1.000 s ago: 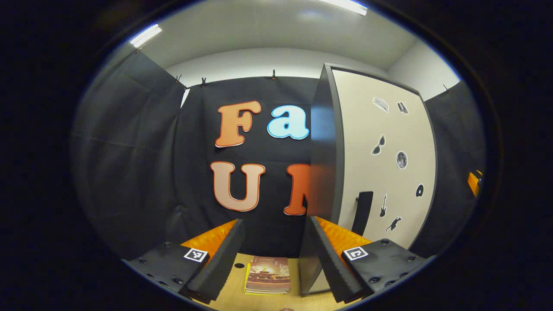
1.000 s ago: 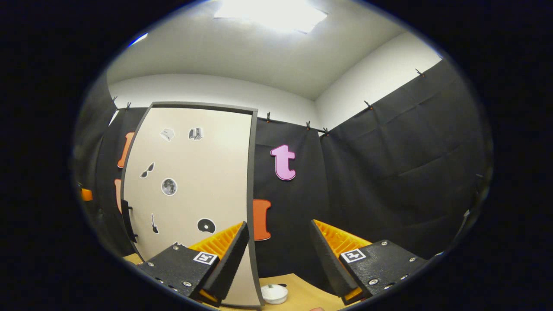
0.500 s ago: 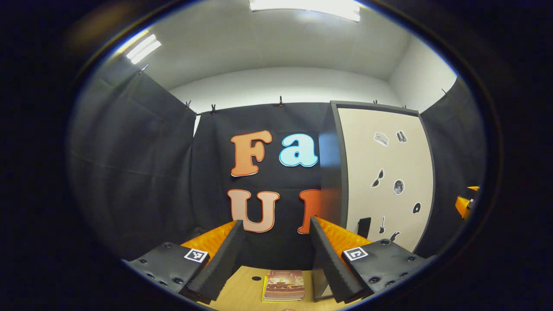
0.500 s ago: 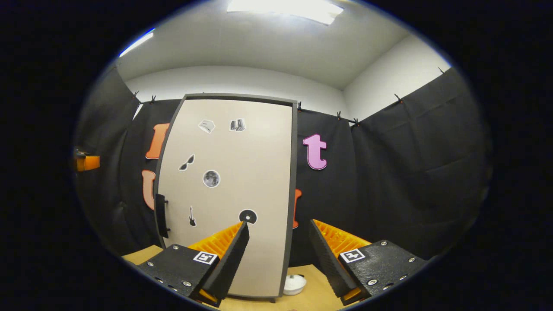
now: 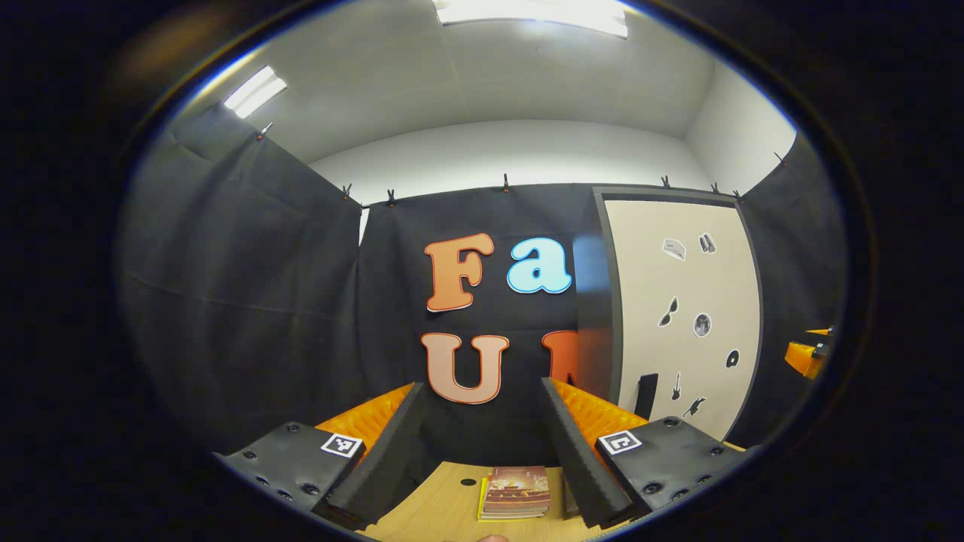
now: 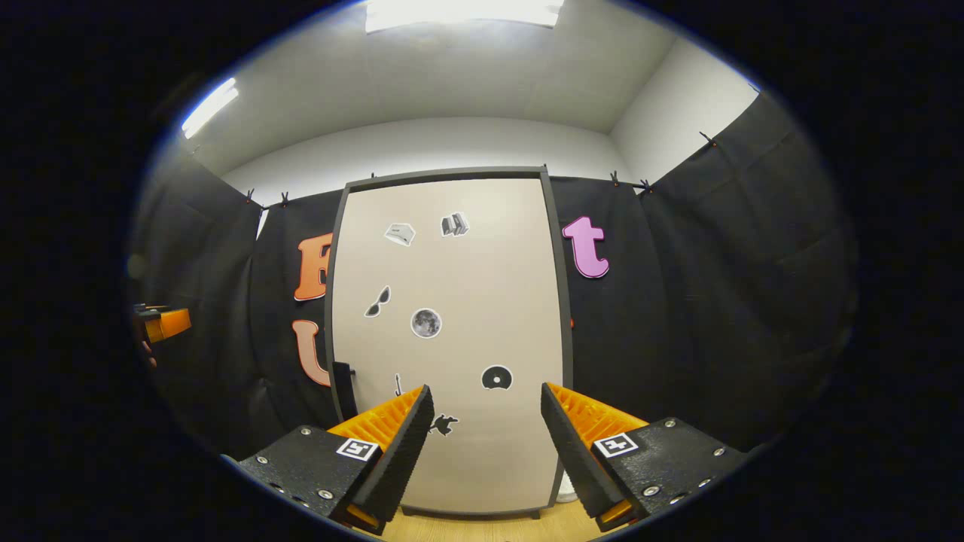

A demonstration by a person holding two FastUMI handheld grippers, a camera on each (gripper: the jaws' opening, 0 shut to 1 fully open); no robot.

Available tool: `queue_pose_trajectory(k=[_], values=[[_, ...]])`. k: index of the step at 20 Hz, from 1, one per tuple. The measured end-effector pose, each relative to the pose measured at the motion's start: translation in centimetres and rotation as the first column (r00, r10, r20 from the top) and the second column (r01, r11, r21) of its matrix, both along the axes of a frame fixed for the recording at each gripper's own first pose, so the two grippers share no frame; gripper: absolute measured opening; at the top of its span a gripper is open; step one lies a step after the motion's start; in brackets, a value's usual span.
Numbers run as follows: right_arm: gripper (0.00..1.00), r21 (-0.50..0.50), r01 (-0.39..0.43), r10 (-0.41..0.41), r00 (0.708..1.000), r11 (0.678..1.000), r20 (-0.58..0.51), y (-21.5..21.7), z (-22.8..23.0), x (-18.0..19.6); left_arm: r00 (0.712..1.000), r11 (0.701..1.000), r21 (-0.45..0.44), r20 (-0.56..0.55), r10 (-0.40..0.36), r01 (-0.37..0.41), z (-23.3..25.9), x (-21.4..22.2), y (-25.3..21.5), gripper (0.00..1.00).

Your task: Open the cabinet door with the right hand, grasp the bottle in the cabinet with the left hand and place it on the coaster, then close the cabinet door with the right hand.

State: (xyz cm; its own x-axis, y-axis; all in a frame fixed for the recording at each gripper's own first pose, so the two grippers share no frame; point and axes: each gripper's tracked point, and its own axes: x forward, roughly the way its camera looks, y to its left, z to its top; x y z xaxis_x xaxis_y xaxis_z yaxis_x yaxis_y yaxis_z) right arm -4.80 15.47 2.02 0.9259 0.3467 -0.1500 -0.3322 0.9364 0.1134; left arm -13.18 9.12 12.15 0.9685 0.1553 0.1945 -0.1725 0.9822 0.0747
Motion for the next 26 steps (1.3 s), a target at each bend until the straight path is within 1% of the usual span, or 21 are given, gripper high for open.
queue_pose_trajectory(k=[4,6,7,8,11,13,14,16,17,18,19,22,24,25,26], values=[[0.93,-0.015,-0.078,0.078,0.997,0.997,0.01,4.7,-0.5,-0.5,0.999,0.999,0.003,-0.005,0.043,-0.043,-0.3,-0.8,2.1,0.96],[0.93,-0.007,-0.117,0.117,0.993,0.993,-0.008,7.2,-1.1,-0.6,0.998,0.998,0.002,-0.012,0.056,-0.056,-0.9,-1.2,3.0,0.98],[0.93,-0.003,-0.13,0.13,0.991,0.992,-0.019,8.3,-1.5,-0.6,0.998,0.998,0.004,-0.018,0.061,-0.061,-1.1,-1.4,3.5,0.96],[0.93,0.001,-0.142,0.142,0.989,0.99,-0.03,9.4,-1.9,-0.5,0.997,0.998,0.006,-0.027,0.071,-0.07,-1.5,-1.6,4.0,0.99],[0.92,0.006,-0.192,0.192,0.979,0.981,-0.062,13.0,-3.5,-0.3,0.995,0.996,0.006,-0.049,0.091,-0.091,-2.8,-2.2,5.5,0.98],[0.92,-0.006,-0.214,0.213,0.974,0.977,-0.08,15.2,-4.7,0.1,0.991,0.993,0.003,-0.07,0.117,-0.117,-3.8,-2.6,6.8,0.99],[0.92,-0.006,-0.223,0.222,0.971,0.975,-0.091,16.4,-5.2,0.3,0.988,0.991,0.001,-0.077,0.131,-0.131,-4.0,-2.8,7.7,0.98],[0.88,-0.005,-0.247,0.245,0.963,0.969,-0.114,18.6,-6.1,0.6,0.984,0.987,0.001,-0.085,0.16,-0.16,-4.6,-3.4,9.2,0.96],[0.87,-0.013,-0.255,0.251,0.96,0.967,-0.126,19.6,-6.7,0.9,0.981,0.984,0.002,-0.087,0.176,-0.177,-4.8,-3.8,9.9,0.98],[0.87,-0.025,-0.258,0.252,0.958,0.966,-0.139,20.5,-7.3,1.3,0.977,0.981,0.005,-0.088,0.195,-0.195,-5.0,-4.3,10.7,0.96],[0.86,-0.038,-0.265,0.257,0.954,0.963,-0.154,21.3,-7.9,1.5,0.973,0.977,0.011,-0.089,0.212,-0.212,-5.1,-4.7,11.4,0.98],[0.82,-0.078,-0.279,0.259,0.945,0.957,-0.2,23.5,-9.8,2.5,0.964,0.968,0.016,-0.09,0.252,-0.251,-5.6,-6.0,13.1,0.98],[0.8,-0.102,-0.264,0.237,0.946,0.959,-0.221,24.0,-10.7,3.3,0.958,0.963,0.009,-0.093,0.271,-0.271,-6.0,-6.6,14.1,0.96],[0.77,-0.107,-0.253,0.224,0.947,0.961,-0.231,24.2,-11.3,3.8,0.956,0.96,0.003,-0.095,0.279,-0.28,-6.1,-6.9,14.6,0.96],[0.77,-0.109,-0.245,0.213,0.946,0.963,-0.243,24.4,-11.8,4.3,0.953,0.958,-0.001,-0.096,0.286,-0.288,-6.3,-7.2,15.0,0.98]])
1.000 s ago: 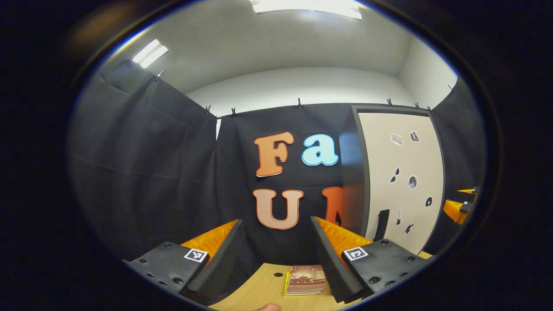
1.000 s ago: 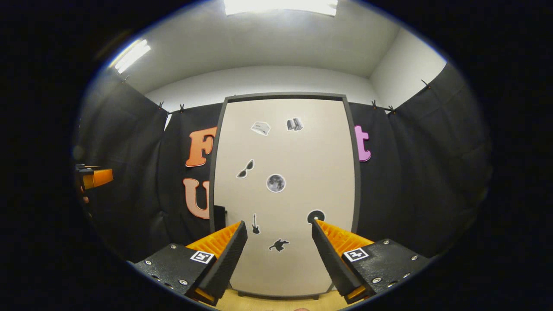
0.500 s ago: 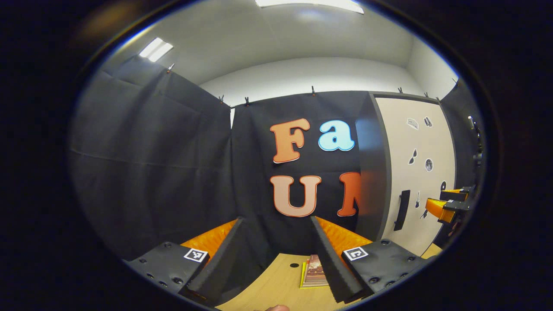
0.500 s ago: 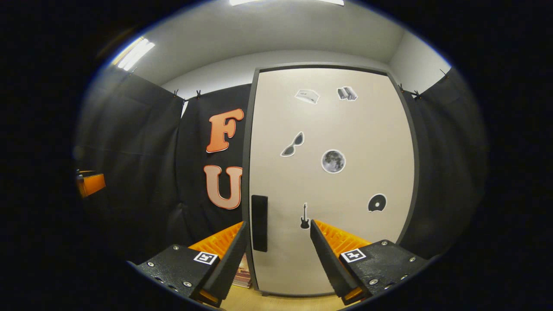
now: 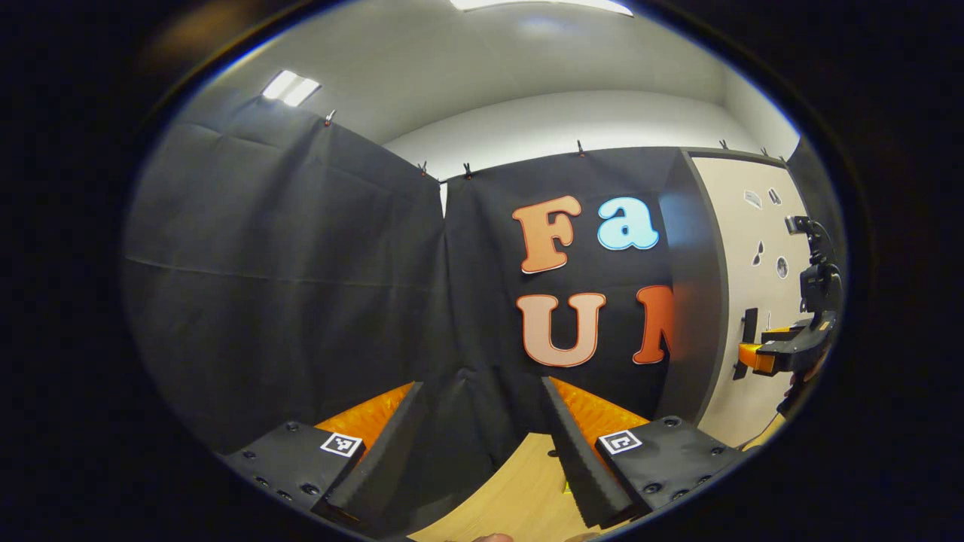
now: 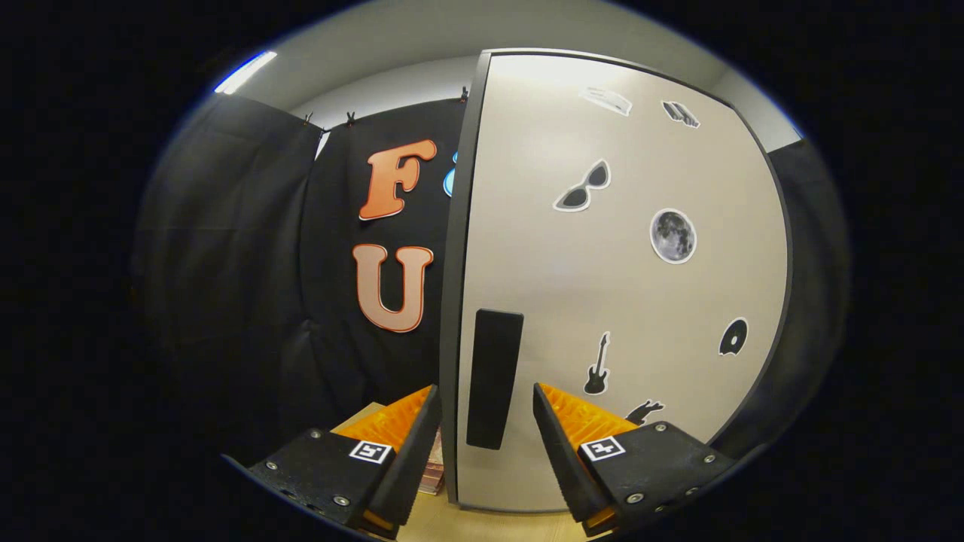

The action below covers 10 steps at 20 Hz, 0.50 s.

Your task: Open the cabinet door with the right hand, grasp the bottle in the cabinet with the left hand and place it on the coaster, then close the cabinet door with the right hand.

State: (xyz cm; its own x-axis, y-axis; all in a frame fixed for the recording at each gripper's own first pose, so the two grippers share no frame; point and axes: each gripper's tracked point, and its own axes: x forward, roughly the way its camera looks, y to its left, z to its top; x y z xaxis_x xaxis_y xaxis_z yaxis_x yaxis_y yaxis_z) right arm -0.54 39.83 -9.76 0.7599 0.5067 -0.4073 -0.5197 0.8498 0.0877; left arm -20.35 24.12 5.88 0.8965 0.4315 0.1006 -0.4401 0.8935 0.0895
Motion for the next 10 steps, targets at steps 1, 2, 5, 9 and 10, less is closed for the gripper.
queue_pose_trajectory(k=[1,2,5,9,10], values=[[0.72,-0.005,0.014,-0.014,1.0,1.0,-0.011,0.1,-0.5,0.5,1.0,1.0,-0.004,0.001,0.011,-0.011,-0.1,-0.3,0.4,0.98],[0.71,-0.003,0.019,-0.019,0.999,1.0,-0.026,0.4,-1.0,0.9,1.0,1.0,-0.008,0.001,0.019,-0.019,-0.3,-0.5,0.8,0.98],[0.63,0.001,0.024,-0.024,0.996,1.0,-0.087,1.1,-2.4,1.4,1.0,0.999,-0.022,-0.012,0.028,-0.028,-1.1,-0.5,1.3,0.96],[0.41,-0.006,0.075,-0.075,0.993,0.997,-0.096,1.1,-2.8,1.9,0.999,0.998,-0.039,-0.006,0.043,-0.043,-1.6,-0.8,1.5,1.0],[0.39,-0.013,0.07,-0.071,0.994,0.997,-0.083,1.1,-2.7,2.0,0.999,0.998,-0.048,-0.004,0.043,-0.043,-1.8,-0.9,1.5,0.96]])
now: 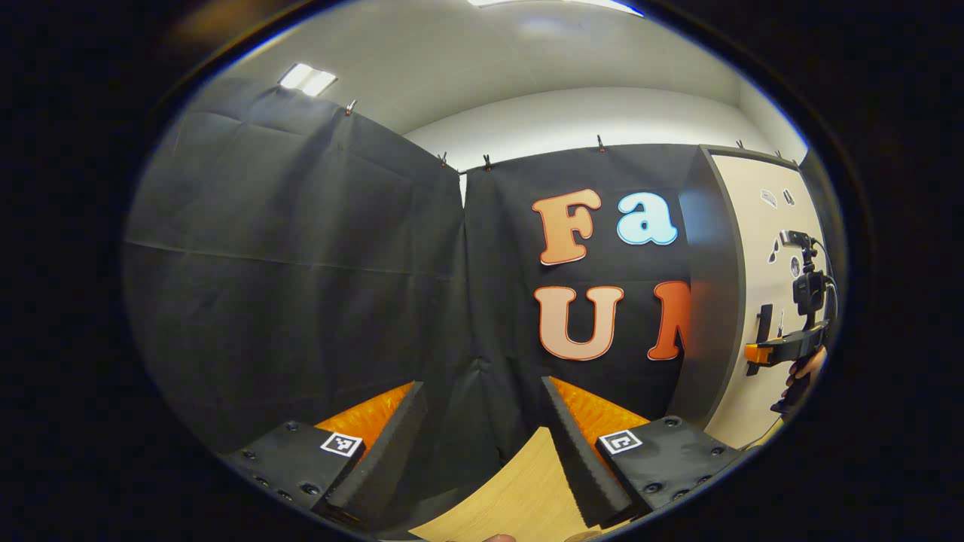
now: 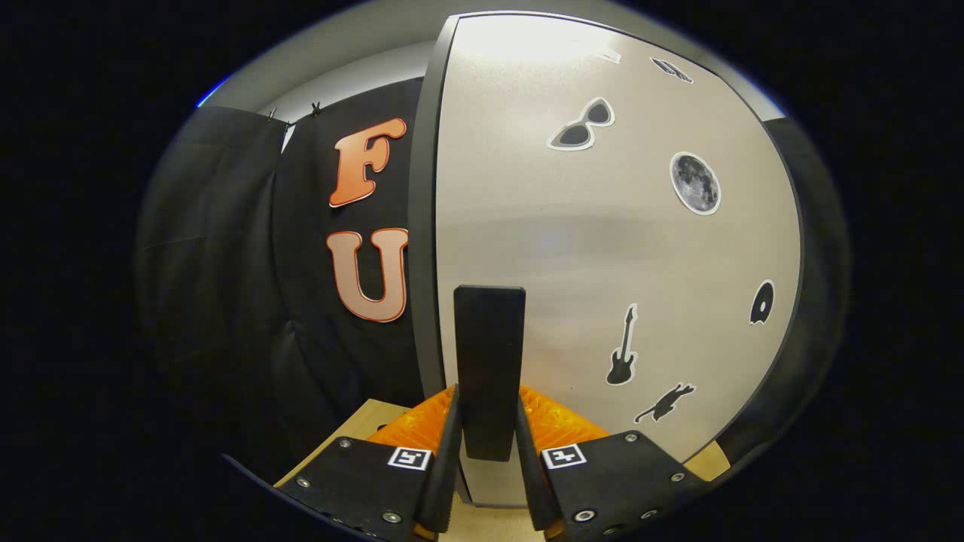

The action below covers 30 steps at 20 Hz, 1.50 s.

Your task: Open the cabinet door with the right hand, grasp the bottle in the cabinet with the left hand and place it on the coaster, then close the cabinet door with the right hand.

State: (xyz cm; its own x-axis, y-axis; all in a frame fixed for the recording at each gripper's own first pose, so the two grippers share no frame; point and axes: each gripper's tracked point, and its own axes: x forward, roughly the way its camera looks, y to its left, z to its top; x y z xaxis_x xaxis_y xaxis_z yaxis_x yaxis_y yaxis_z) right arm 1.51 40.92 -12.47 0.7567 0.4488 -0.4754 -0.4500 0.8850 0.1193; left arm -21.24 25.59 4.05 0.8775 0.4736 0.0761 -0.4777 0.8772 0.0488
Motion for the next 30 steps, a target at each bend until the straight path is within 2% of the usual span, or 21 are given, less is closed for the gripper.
queue_pose_trajectory(k=[5,9,14,21,26,30], values=[[0.28,0.044,-0.047,0.049,0.998,0.998,-0.047,-0.2,0.3,-0.8,1.0,1.0,-0.02,0.002,-0.021,0.021,-0.8,0.9,-1.3,0.98],[0.28,0.071,-0.132,0.134,0.99,0.989,-0.033,-0.4,0.7,-2.0,0.996,0.996,-0.021,-0.007,-0.084,0.084,-1.2,3.9,-4.1,0.98],[0.28,0.145,-0.219,0.227,0.973,0.965,-0.04,-2.4,2.3,-6.0,0.981,0.981,0.011,-0.025,-0.193,0.194,-1.9,5.6,-9.4,0.99],[0.27,0.209,-0.276,0.288,0.957,0.938,-0.029,-4.8,3.6,-8.3,0.935,0.935,0.033,-0.065,-0.349,0.352,-2.7,12.1,-16.7,0.97],[0.28,0.253,-0.319,0.333,0.943,0.914,-0.014,-6.2,4.2,-8.7,0.892,0.895,0.03,-0.1,-0.441,0.446,-4.4,13.7,-22.2,0.96],[0.28,0.299,-0.301,0.32,0.947,0.905,-0.013,-7.6,4.4,-9.1,0.852,0.856,0.023,-0.116,-0.51,0.516,-5.1,15.2,-26.4,0.96]])
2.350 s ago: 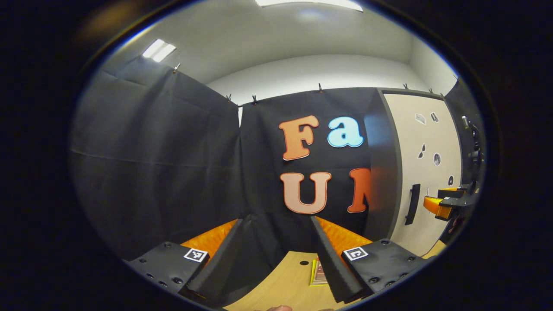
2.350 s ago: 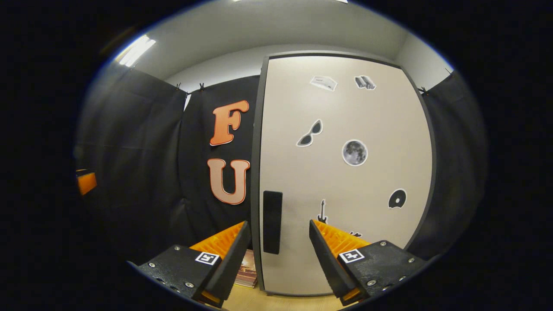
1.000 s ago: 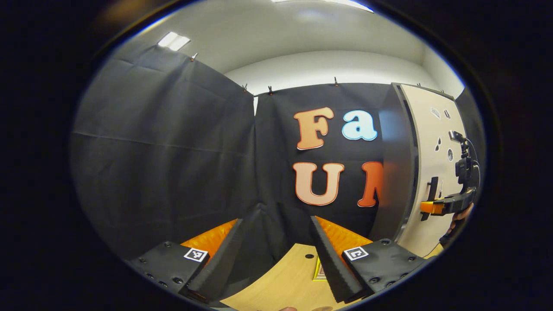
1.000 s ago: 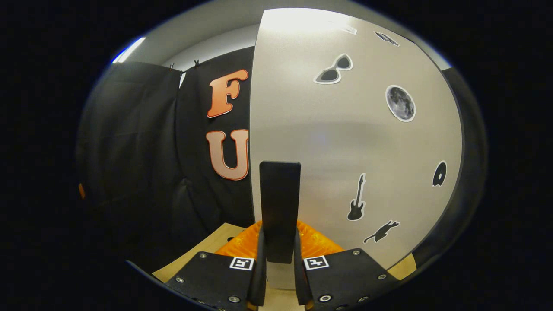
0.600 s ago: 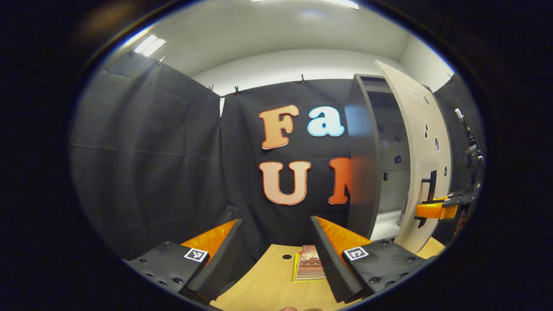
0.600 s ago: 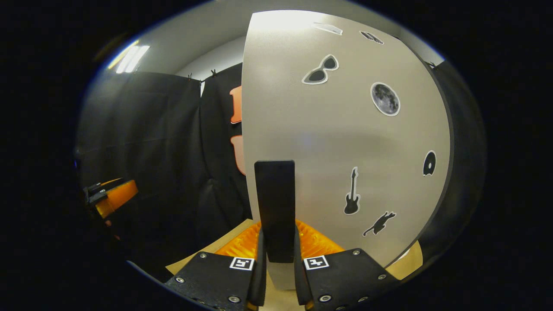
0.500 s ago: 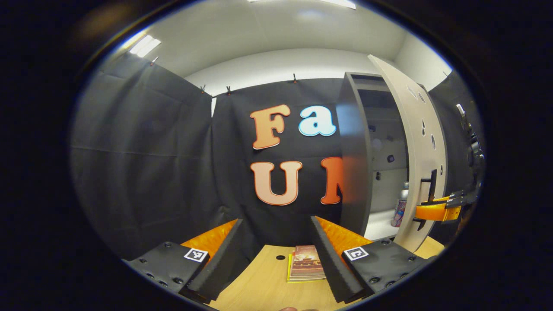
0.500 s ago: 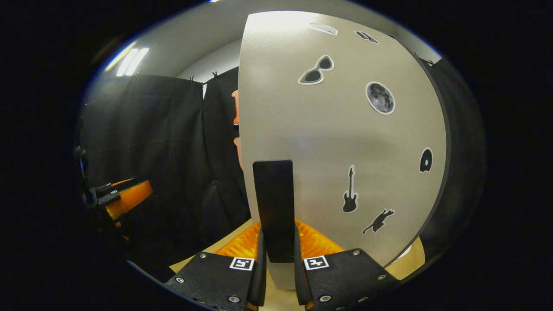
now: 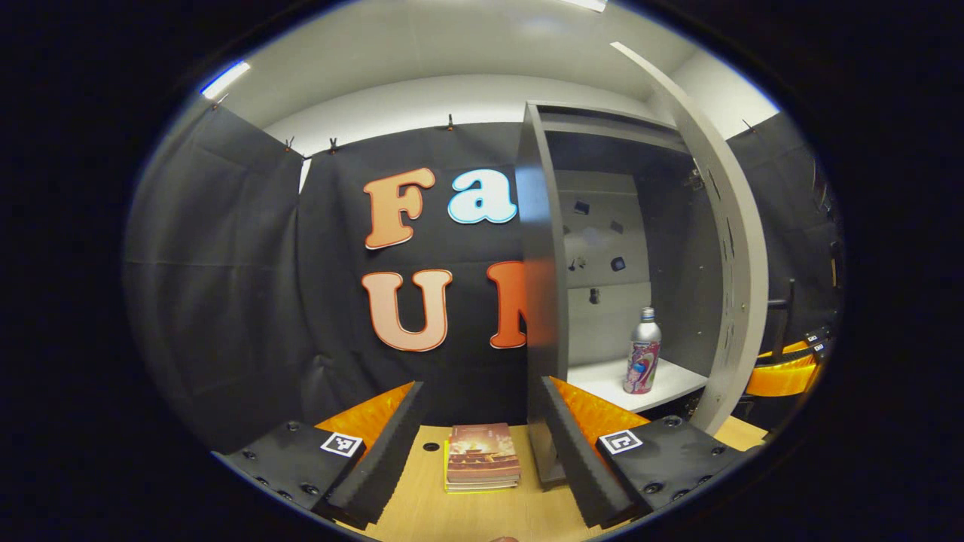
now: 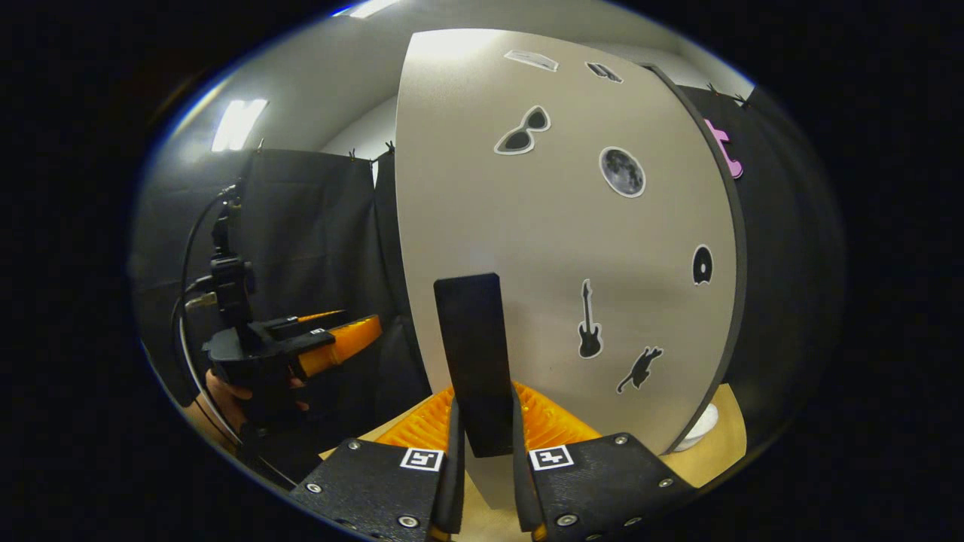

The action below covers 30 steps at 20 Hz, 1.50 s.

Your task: Open the cabinet door with the right hand, grasp the bottle in the cabinet with the left hand and place it on the coaster, then close the cabinet door with the right hand.

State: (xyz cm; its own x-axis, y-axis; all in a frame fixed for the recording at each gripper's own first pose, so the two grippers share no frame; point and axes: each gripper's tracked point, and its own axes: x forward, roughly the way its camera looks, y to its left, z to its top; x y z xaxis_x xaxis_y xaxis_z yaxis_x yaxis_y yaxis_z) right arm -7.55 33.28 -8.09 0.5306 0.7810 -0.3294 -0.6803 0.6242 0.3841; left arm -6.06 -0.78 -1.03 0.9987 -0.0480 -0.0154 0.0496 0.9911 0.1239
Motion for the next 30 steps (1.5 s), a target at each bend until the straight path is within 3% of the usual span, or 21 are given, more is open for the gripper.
queue_pose_trajectory(k=[8,9,15,23,24,25,26,28,29,30], values=[[0.27,0.057,0.069,-0.067,0.997,0.996,-0.034,-2.0,0.1,0.1,0.986,0.986,-0.017,0.009,-0.166,0.166,0.1,3.1,-10.6,0.98],[0.23,0.063,0.083,-0.081,0.996,0.995,-0.036,-2.3,0.1,0.1,0.984,0.983,-0.018,0.006,-0.18,0.181,-0.1,3.4,-11.9,0.96],[0.27,0.083,0.155,-0.151,0.987,0.984,-0.053,-3.9,0.2,0.5,0.964,0.962,-0.066,-0.027,-0.266,0.264,-3.4,6.6,-18.7,0.98],[0.27,0.107,0.241,-0.236,0.97,0.965,-0.059,-5.3,0.2,1.0,0.947,0.951,-0.062,-0.093,-0.309,0.304,-7.6,12.5,-25.1,0.96],[0.22,0.109,0.25,-0.245,0.968,0.962,-0.057,-5.5,0.2,1.0,0.945,0.949,-0.057,-0.099,-0.313,0.309,-8.1,13.3,-25.7,0.97],[0.27,0.107,0.258,-0.253,0.966,0.96,-0.051,-5.7,0.2,1.2,0.945,0.95,-0.054,-0.106,-0.311,0.306,-8.7,14.2,-26.3,0.96],[0.22,0.105,0.267,-0.263,0.964,0.958,-0.048,-5.9,0.2,1.3,0.945,0.953,-0.053,-0.119,-0.304,0.3,-9.4,15.0,-26.8,0.99],[0.27,0.099,0.288,-0.285,0.957,0.952,-0.046,-6.2,0.1,1.6,0.947,0.956,-0.052,-0.135,-0.292,0.288,-10.3,16.6,-27.6,0.99],[0.22,0.094,0.301,-0.298,0.953,0.949,-0.047,-6.4,0.2,1.7,0.947,0.957,-0.052,-0.132,-0.291,0.287,-10.5,17.4,-28.1,0.97],[0.27,0.086,0.309,-0.307,0.951,0.947,-0.043,-6.5,0.1,1.7,0.948,0.957,-0.047,-0.128,-0.29,0.287,-10.7,18.1,-28.5,0.97]])
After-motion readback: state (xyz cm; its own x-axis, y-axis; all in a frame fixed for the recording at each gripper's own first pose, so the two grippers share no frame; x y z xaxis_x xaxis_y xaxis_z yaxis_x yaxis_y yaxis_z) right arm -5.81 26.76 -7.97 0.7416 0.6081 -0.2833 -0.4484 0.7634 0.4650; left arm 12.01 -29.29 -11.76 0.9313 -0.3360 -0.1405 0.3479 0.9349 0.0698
